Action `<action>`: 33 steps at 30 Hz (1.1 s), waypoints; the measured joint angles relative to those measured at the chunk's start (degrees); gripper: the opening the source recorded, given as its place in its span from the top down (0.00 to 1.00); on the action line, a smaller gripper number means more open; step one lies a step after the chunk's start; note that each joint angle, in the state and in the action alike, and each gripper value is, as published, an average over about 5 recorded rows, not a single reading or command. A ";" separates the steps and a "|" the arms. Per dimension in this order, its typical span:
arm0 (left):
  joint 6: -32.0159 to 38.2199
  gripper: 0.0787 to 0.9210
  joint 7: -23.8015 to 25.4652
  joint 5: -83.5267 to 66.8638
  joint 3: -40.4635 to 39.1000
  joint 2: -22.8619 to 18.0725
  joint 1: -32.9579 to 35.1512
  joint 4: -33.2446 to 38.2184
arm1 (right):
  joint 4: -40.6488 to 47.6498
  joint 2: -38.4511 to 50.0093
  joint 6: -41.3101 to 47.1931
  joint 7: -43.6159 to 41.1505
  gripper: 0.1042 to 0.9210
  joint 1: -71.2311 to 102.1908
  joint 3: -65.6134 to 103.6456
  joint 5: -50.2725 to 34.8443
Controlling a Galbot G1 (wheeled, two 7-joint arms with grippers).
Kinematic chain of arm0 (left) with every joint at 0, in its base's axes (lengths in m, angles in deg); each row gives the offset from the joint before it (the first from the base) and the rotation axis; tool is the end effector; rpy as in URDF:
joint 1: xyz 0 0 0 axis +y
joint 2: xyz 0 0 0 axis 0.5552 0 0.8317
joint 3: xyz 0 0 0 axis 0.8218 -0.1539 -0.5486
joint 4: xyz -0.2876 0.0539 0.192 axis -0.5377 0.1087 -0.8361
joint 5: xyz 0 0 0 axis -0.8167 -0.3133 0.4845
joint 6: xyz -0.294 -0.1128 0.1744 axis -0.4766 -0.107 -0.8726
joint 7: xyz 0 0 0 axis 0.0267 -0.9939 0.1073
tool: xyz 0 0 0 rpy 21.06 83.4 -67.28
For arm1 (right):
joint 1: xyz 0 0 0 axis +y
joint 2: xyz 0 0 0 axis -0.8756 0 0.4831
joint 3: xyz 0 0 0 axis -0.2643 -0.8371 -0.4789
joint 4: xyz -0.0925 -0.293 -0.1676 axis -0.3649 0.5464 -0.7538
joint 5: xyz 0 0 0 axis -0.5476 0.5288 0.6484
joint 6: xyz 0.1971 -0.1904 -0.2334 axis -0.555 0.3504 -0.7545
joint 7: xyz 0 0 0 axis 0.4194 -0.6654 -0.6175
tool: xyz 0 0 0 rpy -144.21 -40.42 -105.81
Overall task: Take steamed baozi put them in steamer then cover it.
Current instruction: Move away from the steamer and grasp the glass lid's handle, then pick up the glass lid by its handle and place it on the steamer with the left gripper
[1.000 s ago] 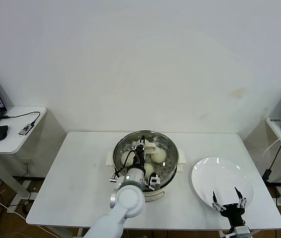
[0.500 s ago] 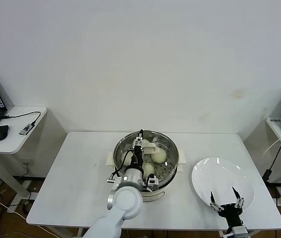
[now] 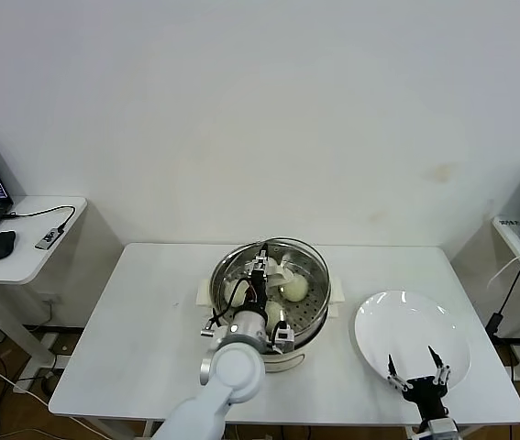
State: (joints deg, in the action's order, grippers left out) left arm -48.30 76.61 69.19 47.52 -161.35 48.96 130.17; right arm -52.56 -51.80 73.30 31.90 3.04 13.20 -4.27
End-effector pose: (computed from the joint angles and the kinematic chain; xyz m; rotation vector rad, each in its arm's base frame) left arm 0.3194 -0.1582 -0.2625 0.2665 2.1957 2.1353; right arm 0.1532 -0.1166 -0.3866 -0.0669 -2.8625 0.5561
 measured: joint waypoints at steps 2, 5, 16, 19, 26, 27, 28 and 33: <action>0.35 0.55 0.13 0.08 -0.01 -0.02 -0.11 -0.03 | 0.04 0.00 0.01 -0.01 0.12 -0.04 -0.05 0.00; 0.97 0.67 0.30 0.35 -0.01 -0.03 -0.21 -0.10 | 0.10 0.00 0.01 -0.01 0.12 -0.06 -0.07 0.00; 3.38 0.91 0.92 1.67 -0.07 0.16 -0.41 -0.42 | 0.15 -0.03 0.03 -0.01 0.12 -0.08 -0.10 0.01; 3.96 0.91 1.14 1.92 -0.07 0.32 -0.52 -0.50 | 0.16 -0.06 0.03 -0.01 0.12 -0.08 -0.12 0.03; 4.26 0.91 1.03 1.47 0.00 0.00 -0.45 -0.65 | 0.19 -0.11 0.06 -0.02 0.12 -0.09 -0.17 0.18; 4.24 0.91 0.94 1.29 0.05 -0.08 -0.45 -0.70 | 0.20 -0.13 0.06 -0.02 0.12 -0.10 -0.19 0.22; 4.21 0.91 0.86 1.10 0.12 -0.15 -0.45 -0.73 | 0.22 -0.15 0.07 -0.02 0.12 -0.10 -0.22 0.25; 4.14 0.91 0.70 0.29 0.52 -0.14 -0.47 -0.45 | 0.30 -0.21 0.06 -0.02 0.12 -0.05 -0.29 0.43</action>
State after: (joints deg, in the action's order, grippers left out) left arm -44.16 77.30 69.48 48.04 -161.49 48.49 129.72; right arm -52.26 -52.00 73.37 31.87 2.99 12.92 -3.84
